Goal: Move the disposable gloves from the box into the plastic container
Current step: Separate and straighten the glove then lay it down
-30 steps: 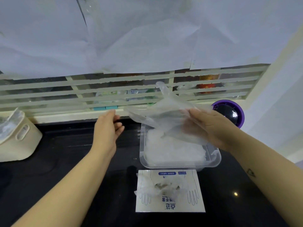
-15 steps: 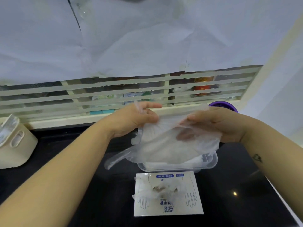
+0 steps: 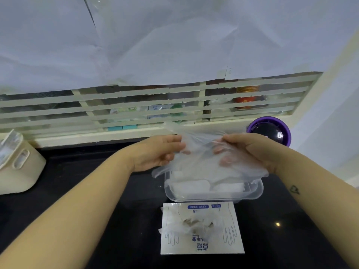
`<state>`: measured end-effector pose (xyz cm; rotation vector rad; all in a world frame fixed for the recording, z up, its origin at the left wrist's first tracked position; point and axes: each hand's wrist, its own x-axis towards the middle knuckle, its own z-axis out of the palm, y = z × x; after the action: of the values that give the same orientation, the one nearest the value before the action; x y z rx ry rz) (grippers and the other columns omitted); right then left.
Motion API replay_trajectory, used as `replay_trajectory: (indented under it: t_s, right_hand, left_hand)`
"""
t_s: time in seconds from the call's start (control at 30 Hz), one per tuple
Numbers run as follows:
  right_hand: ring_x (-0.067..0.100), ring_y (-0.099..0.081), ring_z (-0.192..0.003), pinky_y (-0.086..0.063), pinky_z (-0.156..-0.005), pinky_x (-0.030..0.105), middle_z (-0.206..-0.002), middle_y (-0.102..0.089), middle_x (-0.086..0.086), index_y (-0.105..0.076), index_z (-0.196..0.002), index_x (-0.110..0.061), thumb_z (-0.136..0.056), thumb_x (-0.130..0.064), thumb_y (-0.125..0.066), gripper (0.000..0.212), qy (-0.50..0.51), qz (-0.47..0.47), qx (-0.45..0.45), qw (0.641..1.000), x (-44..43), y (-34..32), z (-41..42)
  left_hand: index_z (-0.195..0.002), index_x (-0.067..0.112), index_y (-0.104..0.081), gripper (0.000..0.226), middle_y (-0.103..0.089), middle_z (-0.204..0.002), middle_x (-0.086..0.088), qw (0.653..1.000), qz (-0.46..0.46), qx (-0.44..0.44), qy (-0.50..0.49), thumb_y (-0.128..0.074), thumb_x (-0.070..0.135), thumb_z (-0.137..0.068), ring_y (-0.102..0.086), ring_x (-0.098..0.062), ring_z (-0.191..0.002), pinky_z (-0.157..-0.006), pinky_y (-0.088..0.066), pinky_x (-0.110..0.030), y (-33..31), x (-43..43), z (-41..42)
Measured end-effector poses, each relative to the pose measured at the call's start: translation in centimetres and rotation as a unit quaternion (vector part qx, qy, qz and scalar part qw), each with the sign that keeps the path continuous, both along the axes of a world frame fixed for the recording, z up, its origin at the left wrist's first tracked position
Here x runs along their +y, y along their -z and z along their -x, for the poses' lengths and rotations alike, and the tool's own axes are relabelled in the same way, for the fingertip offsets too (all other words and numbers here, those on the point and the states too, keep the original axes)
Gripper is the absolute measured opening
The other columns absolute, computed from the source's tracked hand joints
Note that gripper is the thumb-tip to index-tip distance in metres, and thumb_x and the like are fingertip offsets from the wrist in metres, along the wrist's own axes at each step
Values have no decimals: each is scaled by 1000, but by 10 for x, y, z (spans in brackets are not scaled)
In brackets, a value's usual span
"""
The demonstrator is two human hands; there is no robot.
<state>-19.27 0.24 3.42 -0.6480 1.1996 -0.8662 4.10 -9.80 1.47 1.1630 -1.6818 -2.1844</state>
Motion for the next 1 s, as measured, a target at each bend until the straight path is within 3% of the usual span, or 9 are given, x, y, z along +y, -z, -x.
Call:
replay_trajectory:
  t_s: [0.1,0.23,0.3,0.47,0.57,0.7,0.8,0.9,1.0]
  right_hand:
    - [19,-67,-67,-58,-62,30,-79,-71,9,-64,-97,-1,-96,-17,-46,24,0,-1,-34,999,-1,-2,-2]
    - [18,-69,-72,-60,-69,31,-85,-69,10,-66,-98,-1,-89,-20,-49,27,68,27,-170,983,-9,-7,-1]
    - [18,-69,-77,-59,-69,30,-90,-68,9,-69,-102,-2,-94,-24,-45,33,68,25,-223,972,-13,-11,0]
    - [23,-63,-105,-52,-93,42,-116,-64,11,-64,-122,-4,-93,-29,-47,42,94,75,-264,957,-25,-18,-7]
    - [24,-65,-101,-49,-95,41,-112,-66,12,-72,-108,-4,-91,-28,-48,38,146,105,-241,954,-28,-15,-13]
    - [26,-61,-114,-53,-91,39,-128,-61,14,-55,-128,-3,-100,-29,-40,42,205,90,-266,937,-24,-8,-14]
    - [26,-68,-102,-57,-84,38,-118,-67,14,-61,-114,-5,-102,-28,-37,36,225,85,-259,935,-17,-5,-12]
    - [26,-70,-95,-57,-83,38,-116,-68,14,-61,-113,-5,-103,-28,-36,36,231,83,-259,934,-13,-5,-13]
    - [26,-70,-95,-59,-79,39,-117,-68,14,-61,-114,-7,-102,-28,-37,34,222,82,-247,940,-10,-8,-18]
  left_hand:
    - [-98,25,-63,14,-67,-76,12,992,107,-60,-9,-65,15,-89,-40,-8,-62,-67,-39,-22,7,-5,3]
    - [-104,35,-58,14,-61,-105,5,923,272,-62,-266,-56,23,-96,-56,-8,-89,-85,-47,-27,8,-16,7]
    - [-104,30,-58,8,-61,-113,1,919,175,21,-352,-56,32,-97,-59,-10,-95,-87,-49,-30,1,-14,9]
    - [-115,8,-67,83,-68,-112,-8,943,-209,135,-222,-47,77,-73,-66,-23,-99,-93,-51,-41,0,6,7]
    - [-122,4,-65,91,-66,-118,-13,932,-264,165,-187,-47,78,-71,-63,-28,-114,-99,-49,-48,-2,16,9]
    - [-127,9,-56,59,-57,-130,-10,885,-192,172,-388,-59,52,-87,-54,-25,-122,-88,-51,-39,4,24,23]
    - [-100,21,-60,11,-63,-106,3,846,-45,110,-520,-60,31,-94,-57,-10,-97,-74,-47,-26,6,30,23]
    - [-90,15,-66,40,-68,-81,3,933,-5,76,-351,-52,52,-91,-60,-14,-85,-79,-46,-29,3,40,23]
    - [-112,11,-69,86,-73,-107,-2,989,-95,32,-113,-30,78,-73,-62,-20,-109,-98,-44,-38,-1,41,25]
